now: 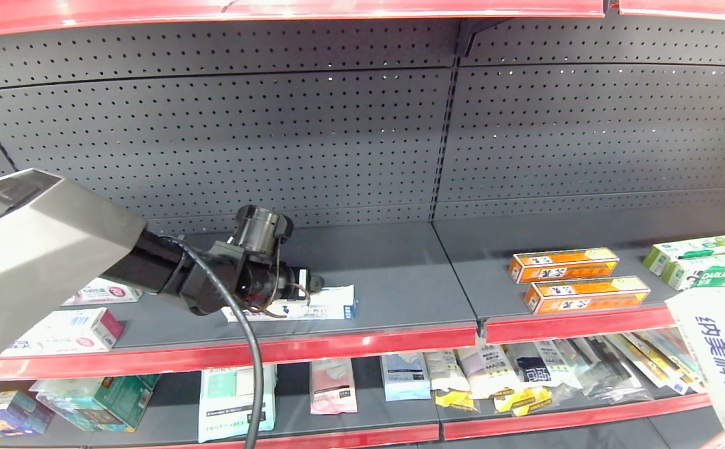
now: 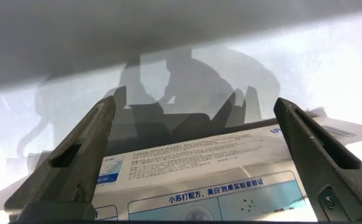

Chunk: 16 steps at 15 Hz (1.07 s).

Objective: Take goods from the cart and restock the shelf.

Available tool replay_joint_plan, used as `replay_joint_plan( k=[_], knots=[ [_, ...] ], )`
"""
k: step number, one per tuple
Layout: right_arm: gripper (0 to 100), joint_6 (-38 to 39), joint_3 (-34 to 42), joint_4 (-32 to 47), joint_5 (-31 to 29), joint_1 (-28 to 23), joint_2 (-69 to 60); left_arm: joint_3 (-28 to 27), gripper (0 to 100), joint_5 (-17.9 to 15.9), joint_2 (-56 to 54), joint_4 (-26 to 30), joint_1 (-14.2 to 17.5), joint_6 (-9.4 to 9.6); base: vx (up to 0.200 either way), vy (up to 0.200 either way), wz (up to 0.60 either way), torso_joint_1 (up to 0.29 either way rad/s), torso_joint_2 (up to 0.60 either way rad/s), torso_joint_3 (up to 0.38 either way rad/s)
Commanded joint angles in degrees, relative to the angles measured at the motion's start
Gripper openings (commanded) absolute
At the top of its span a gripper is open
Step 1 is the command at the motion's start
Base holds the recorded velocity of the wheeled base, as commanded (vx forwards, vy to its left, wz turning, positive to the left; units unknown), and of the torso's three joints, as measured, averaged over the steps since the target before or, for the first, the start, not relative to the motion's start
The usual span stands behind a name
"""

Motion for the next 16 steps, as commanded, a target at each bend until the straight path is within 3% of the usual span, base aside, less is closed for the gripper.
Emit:
replay_joint_plan(
  k=[1,16],
  knots=[
    [0,0.0,0.1,0.0,0.1,0.0,0.1,0.8,100,0.0,-0.6,0.0,0.0,-0.02,0.000,0.000,0.00,0.000,0.00,0.000],
    [0,0.0,0.1,0.0,0.1,0.0,0.0,4.0,100,-0.5,-3.3,0.0,0.8,-0.19,0.000,0.000,0.00,0.000,0.00,0.000]
  ],
)
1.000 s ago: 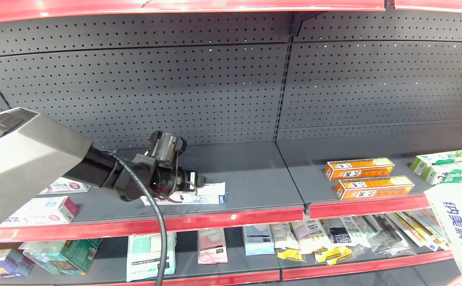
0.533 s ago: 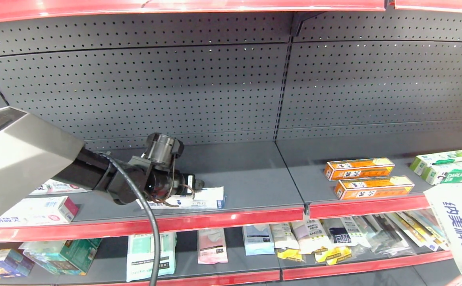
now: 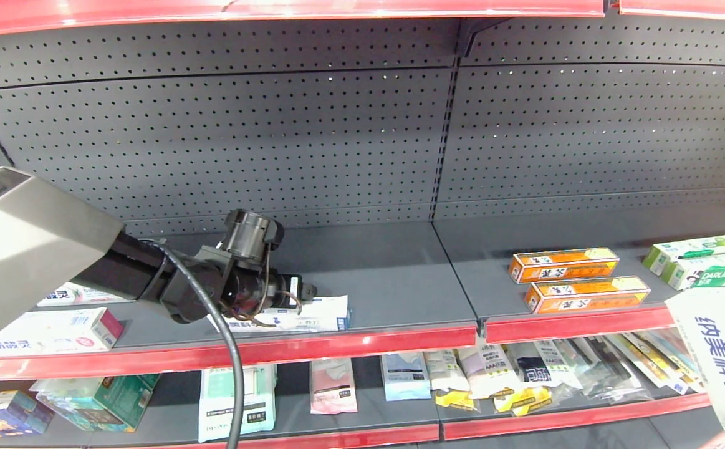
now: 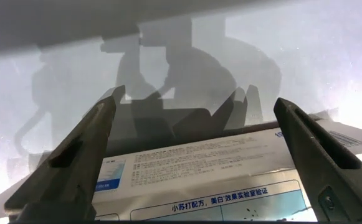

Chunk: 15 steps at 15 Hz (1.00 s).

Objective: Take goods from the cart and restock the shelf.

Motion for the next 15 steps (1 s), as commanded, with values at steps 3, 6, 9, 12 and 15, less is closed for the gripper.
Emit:
replay_joint_plan(
  k=[3,6,9,12,15],
  knots=[
    [0,-0.1,0.0,0.0,0.0,0.0,0.0,0.3,100,0.1,-0.1,-0.2,0.1,-0.10,0.000,0.000,0.00,0.000,0.00,0.000],
    [0,0.0,0.0,0.0,0.0,0.0,0.0,0.5,100,0.3,-0.2,-0.2,0.1,-1.15,0.000,0.000,0.00,0.000,0.00,0.000],
    [0,0.0,0.0,0.0,0.1,0.0,0.0,0.4,100,0.3,-0.2,-0.2,0.7,-1.15,0.000,0.000,0.00,0.000,0.00,0.000],
    [0,-0.1,0.1,0.0,0.1,0.0,0.1,0.5,100,0.3,-0.6,-0.2,1.7,-1.15,0.000,0.000,0.00,0.000,0.00,0.000],
    [0,-0.1,0.5,0.0,0.1,0.0,0.0,0.1,100,0.2,-0.8,-0.3,1.9,-1.06,0.000,0.000,0.00,0.000,0.00,0.000]
  ],
)
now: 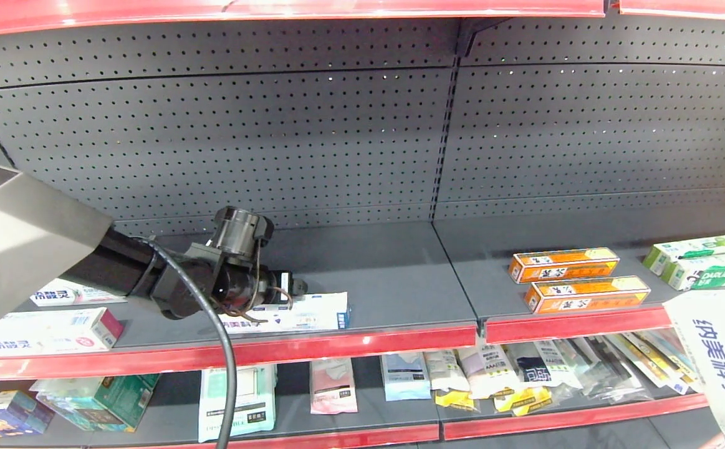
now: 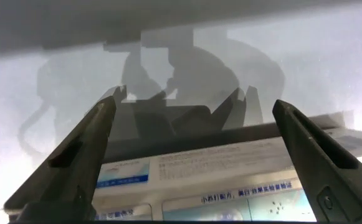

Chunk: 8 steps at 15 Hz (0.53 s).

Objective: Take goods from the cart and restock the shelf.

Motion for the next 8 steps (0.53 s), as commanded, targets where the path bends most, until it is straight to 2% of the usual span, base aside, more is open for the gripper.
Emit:
replay_joint_plan(
  k=[1,6,8],
  knots=[
    [0,0.0,0.1,0.0,0.0,0.0,0.0,-0.2,100,-0.2,-0.4,-0.1,0.0,0.01,0.000,0.000,0.00,0.000,0.00,0.000],
    [0,0.0,0.5,0.0,0.0,0.0,0.1,-1.0,100,-0.4,-2.6,-0.1,0.0,0.10,0.000,0.000,0.00,0.000,0.00,0.000],
    [0,0.0,0.5,0.0,0.0,0.0,0.4,0.2,100,-0.4,-5.5,-0.1,0.1,-0.08,0.000,0.000,0.00,0.000,0.00,0.000]
  ],
)
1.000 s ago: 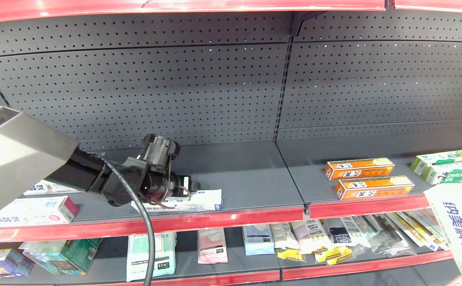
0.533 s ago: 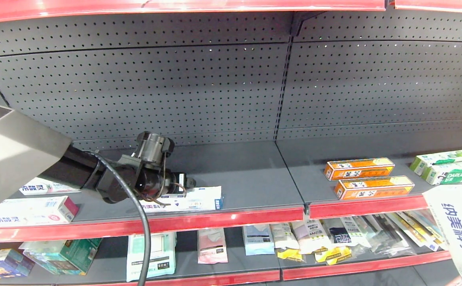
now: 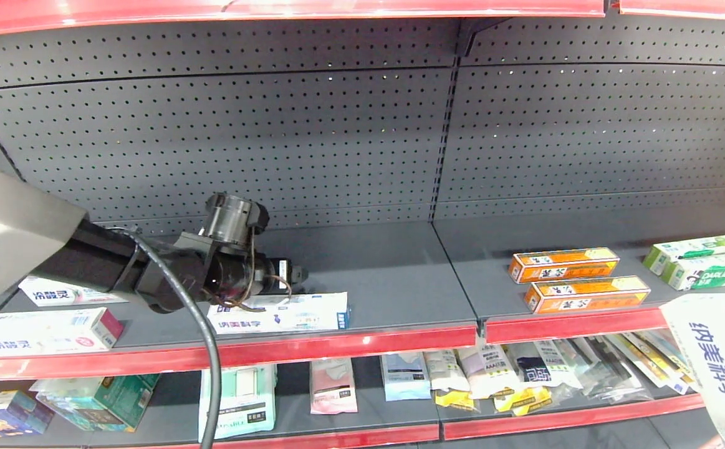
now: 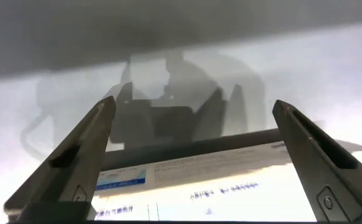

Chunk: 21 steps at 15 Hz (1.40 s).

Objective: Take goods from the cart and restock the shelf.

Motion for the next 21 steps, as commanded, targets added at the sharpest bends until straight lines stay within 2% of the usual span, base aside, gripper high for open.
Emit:
replay_joint_plan(
  k=[1,3,5,7,10,12,14,15,16,17,19,21],
  knots=[
    [0,0.0,-0.1,0.0,0.0,0.0,0.7,2.5,100,0.1,-5.1,0.0,0.1,-0.12,0.000,0.000,0.00,0.000,0.00,0.000],
    [0,0.1,-0.3,-0.1,-0.1,0.0,1.8,6.7,100,0.7,-10.4,0.0,0.3,-0.20,0.000,0.000,0.00,0.000,0.00,0.000],
    [0,0.1,-0.5,-0.1,-0.6,-0.1,3.3,13.0,100,1.9,-18.3,0.0,2.1,0.15,0.000,0.000,0.00,0.000,0.00,0.000],
    [0,0.1,-2.8,-0.1,-0.3,0.0,7.6,21.8,100,1.8,-30.0,0.4,5.4,0.67,0.000,0.000,0.00,0.000,0.00,0.000],
    [0,-1.4,-4.4,-0.5,-0.6,-0.1,12.7,31.8,100,1.3,-45.5,1.4,7.1,1.64,0.000,0.000,0.00,0.000,0.00,0.000],
    [0,-4.3,-5.1,-0.6,-0.4,-0.1,13.7,35.0,100,-1.0,-58.9,9.4,7.1,3.93,0.000,0.000,0.00,0.000,0.00,0.000],
    [0,-5.0,-7.0,-0.6,-0.3,0.0,14.9,35.0,100,-2.4,-73.1,22.7,7.1,7.27,0.000,0.000,0.00,0.000,0.00,0.000],
    [0,-5.5,-7.5,-0.6,-0.3,0.0,15.1,35.2,100,-2.7,-78.8,27.1,6.9,8.94,0.000,0.000,0.00,0.000,0.00,0.000],
    [0,-5.5,-7.5,-0.6,-0.3,0.0,15.1,35.2,100,-2.7,-78.8,27.1,6.9,8.94,0.000,0.000,0.00,0.000,0.00,0.000],
    [0,-6.5,-7.8,-0.6,-0.1,0.1,15.0,35.3,100,-5.1,-90.5,37.2,6.8,11.84,0.000,0.000,0.00,0.000,0.00,0.000],
    [0,-7.3,-7.8,-0.7,-0.1,0.9,14.9,35.4,100,-6.1,-98.3,43.6,5.0,15.53,0.000,0.000,0.00,0.000,0.00,0.000],
    [0,-7.3,-7.8,-0.7,-0.2,2.2,14.9,35.4,100,-5.9,-102.2,46.2,3.1,17.11,0.000,0.000,0.30,-0.001,0.00,-0.001]
  ],
)
